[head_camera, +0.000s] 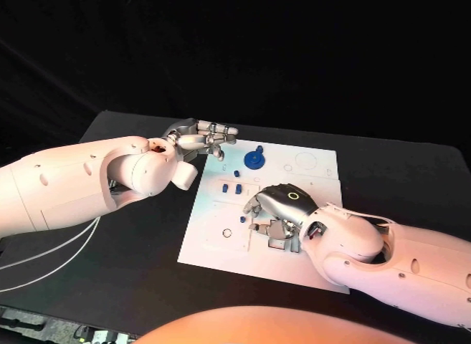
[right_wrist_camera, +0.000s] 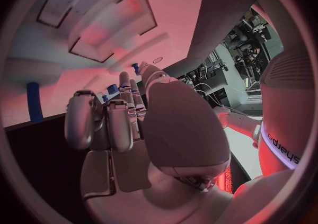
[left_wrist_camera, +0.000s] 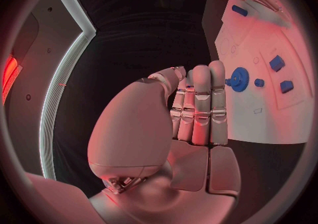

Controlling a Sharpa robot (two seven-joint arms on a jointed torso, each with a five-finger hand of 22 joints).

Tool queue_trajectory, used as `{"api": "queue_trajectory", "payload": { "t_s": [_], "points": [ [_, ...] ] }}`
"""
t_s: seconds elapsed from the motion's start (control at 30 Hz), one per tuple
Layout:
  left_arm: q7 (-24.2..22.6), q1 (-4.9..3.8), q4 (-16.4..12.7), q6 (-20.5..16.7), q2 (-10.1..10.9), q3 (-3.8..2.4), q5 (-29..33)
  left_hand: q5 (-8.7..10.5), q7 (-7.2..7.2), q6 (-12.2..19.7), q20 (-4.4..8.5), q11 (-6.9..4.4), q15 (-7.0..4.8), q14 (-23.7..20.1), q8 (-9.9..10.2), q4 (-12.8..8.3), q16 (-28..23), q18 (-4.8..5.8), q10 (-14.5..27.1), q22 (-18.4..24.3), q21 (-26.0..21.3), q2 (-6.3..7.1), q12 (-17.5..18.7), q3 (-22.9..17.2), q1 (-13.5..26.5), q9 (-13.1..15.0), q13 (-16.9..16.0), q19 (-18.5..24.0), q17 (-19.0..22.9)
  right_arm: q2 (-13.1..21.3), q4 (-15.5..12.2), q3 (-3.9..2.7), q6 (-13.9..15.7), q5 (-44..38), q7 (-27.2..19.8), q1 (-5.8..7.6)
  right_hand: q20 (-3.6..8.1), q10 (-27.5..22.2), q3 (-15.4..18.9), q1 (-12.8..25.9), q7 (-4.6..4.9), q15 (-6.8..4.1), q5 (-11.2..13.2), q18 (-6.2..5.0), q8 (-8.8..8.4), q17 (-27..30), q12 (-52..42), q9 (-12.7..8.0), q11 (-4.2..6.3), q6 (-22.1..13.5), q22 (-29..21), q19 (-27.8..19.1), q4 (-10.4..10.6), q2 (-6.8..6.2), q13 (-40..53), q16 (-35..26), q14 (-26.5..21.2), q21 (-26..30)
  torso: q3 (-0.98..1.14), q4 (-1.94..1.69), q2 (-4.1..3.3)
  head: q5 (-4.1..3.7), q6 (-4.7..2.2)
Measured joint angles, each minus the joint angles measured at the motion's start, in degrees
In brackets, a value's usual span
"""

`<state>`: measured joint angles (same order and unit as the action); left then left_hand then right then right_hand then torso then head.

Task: Assemble the parts on the task board

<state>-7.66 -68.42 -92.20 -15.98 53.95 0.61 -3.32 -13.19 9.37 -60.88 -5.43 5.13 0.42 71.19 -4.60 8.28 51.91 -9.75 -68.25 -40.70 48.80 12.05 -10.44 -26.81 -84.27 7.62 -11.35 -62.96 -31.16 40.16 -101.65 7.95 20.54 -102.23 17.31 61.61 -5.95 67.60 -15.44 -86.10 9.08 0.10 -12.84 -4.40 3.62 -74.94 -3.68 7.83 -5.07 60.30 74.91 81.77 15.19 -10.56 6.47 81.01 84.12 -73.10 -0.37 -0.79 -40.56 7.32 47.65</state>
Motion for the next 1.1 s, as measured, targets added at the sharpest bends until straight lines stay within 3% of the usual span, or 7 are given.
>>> {"api": "queue_trajectory", "payload": {
  "t_s": [0.27,0.37,0.5,0.83,1.1],
  "points": [
    [0.1,0.0,0.0,0.1,0.1,0.1,0.0,0.0,0.0,0.0,0.0,0.0,0.0,0.0,0.0,0.0,0.0,0.0,0.0,0.0,0.0,0.0,0.0,0.0,0.0,0.0,0.0,0.0,0.0,7.1,-4.6,-0.92,0.8,0.0,0.8,3.49,-0.2,-0.5,0.4,0.5,-0.3,0.0,0.5,0.01,0.0,0.0,-0.2,0.0,0.11,0.3,0.0,-0.2,0.1,-0.55,0.0,-0.3,0.0,1.0,0.02,0.04,0.01,-0.96,-0.59],
    [0.1,0.0,0.1,0.2,0.1,0.17,0.0,0.0,0.0,0.0,0.0,0.11,0.2,-0.2,0.0,-0.2,0.0,0.0,0.1,0.1,0.0,0.0,0.0,0.2,0.0,-0.1,0.0,0.0,0.1,9.4,-5.0,-1.07,0.6,0.4,0.8,5.12,-0.6,-1.9,1.7,1.5,-0.49,0.0,0.6,0.0,0.0,0.0,-0.2,0.0,0.0,0.5,0.0,-1.1,0.1,-1.05,-0.1,-0.3,0.0,2.7,0.02,0.09,0.03,-1.47,-0.89],
    [0.2,0.0,0.1,0.3,0.1,0.25,0.0,0.0,0.0,0.0,0.0,0.22,0.2,-0.2,0.0,-0.2,0.0,0.01,0.2,0.1,0.0,0.0,0.0,0.2,0.0,-0.1,0.0,0.0,0.1,11.5,-4.1,-1.2,-0.7,1.3,0.5,6.79,-0.49,-3.3,4.9,2.6,-0.81,0.0,-1.6,0.0,0.0,0.8,-1.0,-0.2,-0.06,0.2,0.0,-2.4,0.1,-1.65,-0.2,-1.0,0.0,5.5,0.01,0.13,0.08,-2.1,-1.24],
    [0.2,0.0,0.2,0.4,0.1,0.38,0.0,0.0,0.0,0.0,0.0,0.22,0.21,-0.2,0.0,-0.2,0.0,0.0,0.2,0.1,0.0,0.0,0.0,0.2,0.0,-0.1,0.0,0.0,0.1,12.7,-1.9,-1.11,-6.0,2.2,-0.3,7.36,-0.49,-3.9,7.2,2.3,-1.35,0.0,-3.1,0.0,0.0,1.2,-1.8,-0.2,-0.01,0.3,0.0,-2.4,-0.3,-1.38,-0.1,-1.2,0.0,6.0,0.01,0.08,0.02,-2.94,-1.63],
    [0.2,0.01,0.2,0.5,0.1,0.39,0.0,0.0,0.0,0.0,0.0,0.01,0.21,-0.2,0.0,-0.2,0.0,0.0,0.4,0.1,0.0,0.0,0.0,0.2,0.0,-0.1,0.0,0.0,0.1,11.7,-0.4,-0.98,-7.2,2.1,-0.5,7.2,-0.34,-3.6,7.3,1.1,-1.54,0.0,-3.4,0.0,0.0,1.0,-2.9,-0.3,0.32,0.5,0.0,-2.2,-0.5,0.21,0.1,-1.2,0.0,5.1,-0.02,0.03,0.01,-3.15,-1.64]
  ]
}}
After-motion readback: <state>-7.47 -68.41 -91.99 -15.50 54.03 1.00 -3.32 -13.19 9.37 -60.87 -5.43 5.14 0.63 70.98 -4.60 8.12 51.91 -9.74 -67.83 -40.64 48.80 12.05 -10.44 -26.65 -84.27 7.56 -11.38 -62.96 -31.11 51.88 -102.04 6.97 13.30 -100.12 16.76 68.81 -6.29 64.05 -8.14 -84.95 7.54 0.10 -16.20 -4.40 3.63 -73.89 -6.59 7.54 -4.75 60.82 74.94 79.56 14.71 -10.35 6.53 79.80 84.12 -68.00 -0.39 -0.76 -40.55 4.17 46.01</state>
